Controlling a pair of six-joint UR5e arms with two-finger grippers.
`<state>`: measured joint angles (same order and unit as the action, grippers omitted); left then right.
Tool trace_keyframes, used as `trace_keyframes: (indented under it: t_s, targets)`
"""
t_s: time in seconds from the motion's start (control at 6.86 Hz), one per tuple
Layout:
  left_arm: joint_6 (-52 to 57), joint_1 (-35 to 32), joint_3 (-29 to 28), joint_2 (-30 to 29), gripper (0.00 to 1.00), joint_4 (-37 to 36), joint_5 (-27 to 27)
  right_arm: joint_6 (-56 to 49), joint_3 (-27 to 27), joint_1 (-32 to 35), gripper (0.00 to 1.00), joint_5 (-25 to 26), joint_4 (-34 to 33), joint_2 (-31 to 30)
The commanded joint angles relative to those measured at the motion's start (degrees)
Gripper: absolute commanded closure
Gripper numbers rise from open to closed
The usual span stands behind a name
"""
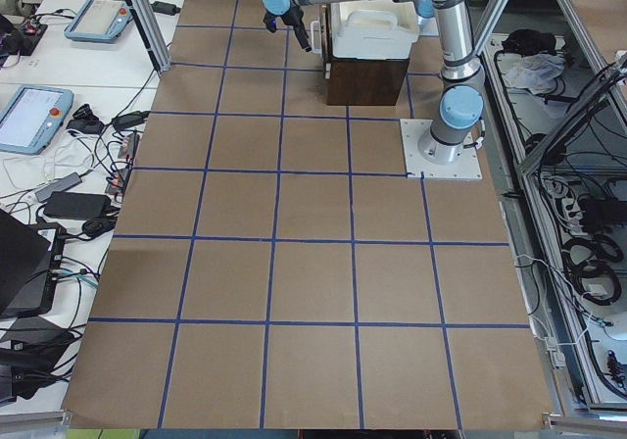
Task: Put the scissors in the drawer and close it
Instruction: 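Push the drawer closed with the left gripper, away from the robot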
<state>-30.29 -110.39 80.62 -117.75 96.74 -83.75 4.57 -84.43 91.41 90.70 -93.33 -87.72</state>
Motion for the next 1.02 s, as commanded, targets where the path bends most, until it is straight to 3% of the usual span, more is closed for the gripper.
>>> trace_keyframes:
  t_s: [0.0, 0.88]
  targets:
    - [-0.90, -0.87, 0.23, -0.02, 0.00, 0.21, 0.25, 0.09, 0.06, 0.00, 0.00, 0.00, -0.01, 0.00]
    - [-2.05, -1.14, 0.76, 0.51, 0.00, 0.91, -0.01, 0.09, 0.06, 0.00, 0.00, 0.00, -0.01, 0.00]
